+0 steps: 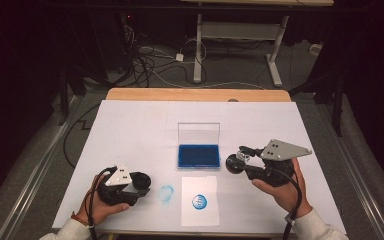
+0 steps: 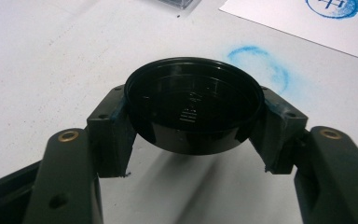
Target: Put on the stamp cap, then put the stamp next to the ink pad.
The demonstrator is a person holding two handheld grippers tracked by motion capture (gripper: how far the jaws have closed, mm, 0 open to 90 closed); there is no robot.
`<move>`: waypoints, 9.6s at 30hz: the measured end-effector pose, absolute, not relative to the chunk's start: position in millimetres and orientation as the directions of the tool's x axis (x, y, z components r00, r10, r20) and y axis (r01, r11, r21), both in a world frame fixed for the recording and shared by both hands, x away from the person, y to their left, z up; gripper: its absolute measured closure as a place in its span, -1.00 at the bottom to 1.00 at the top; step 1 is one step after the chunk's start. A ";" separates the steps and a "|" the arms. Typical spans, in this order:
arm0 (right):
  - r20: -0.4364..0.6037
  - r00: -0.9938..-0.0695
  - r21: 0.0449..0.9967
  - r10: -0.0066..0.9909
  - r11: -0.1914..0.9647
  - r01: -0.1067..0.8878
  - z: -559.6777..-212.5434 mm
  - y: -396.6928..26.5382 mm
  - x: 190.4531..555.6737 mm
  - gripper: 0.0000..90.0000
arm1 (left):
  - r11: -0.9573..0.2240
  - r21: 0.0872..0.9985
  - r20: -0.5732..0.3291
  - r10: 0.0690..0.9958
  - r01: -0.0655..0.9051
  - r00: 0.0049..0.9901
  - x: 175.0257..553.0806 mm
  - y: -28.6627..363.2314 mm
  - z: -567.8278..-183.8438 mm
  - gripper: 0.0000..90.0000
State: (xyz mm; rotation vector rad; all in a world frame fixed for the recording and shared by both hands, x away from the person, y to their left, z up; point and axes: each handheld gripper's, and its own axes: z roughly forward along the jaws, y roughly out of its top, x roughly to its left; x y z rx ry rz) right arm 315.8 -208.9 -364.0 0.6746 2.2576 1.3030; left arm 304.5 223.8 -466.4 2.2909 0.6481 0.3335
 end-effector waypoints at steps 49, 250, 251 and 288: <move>-0.106 -0.821 0.912 0.561 0.383 0.144 -359.0 -163.1 321.5 0.27 | -0.623 0.748 0.072 0.419 0.229 0.905 313.3 149.3 -443.2 -0.18; -0.140 -0.763 0.917 0.631 0.373 0.140 -347.1 -210.0 322.1 0.27 | -0.589 0.768 0.179 0.574 0.252 0.799 291.1 198.7 -461.1 -0.67; -0.143 -0.761 0.917 0.632 0.374 0.138 -347.1 -211.0 322.8 0.27 | -0.589 0.768 0.179 0.575 0.252 0.799 291.1 198.8 -461.1 -0.67; -0.149 -0.663 0.884 0.734 0.399 0.243 -380.9 -206.3 362.7 0.27 | -0.583 0.766 0.173 0.592 0.270 0.787 293.4 193.4 -462.0 -0.67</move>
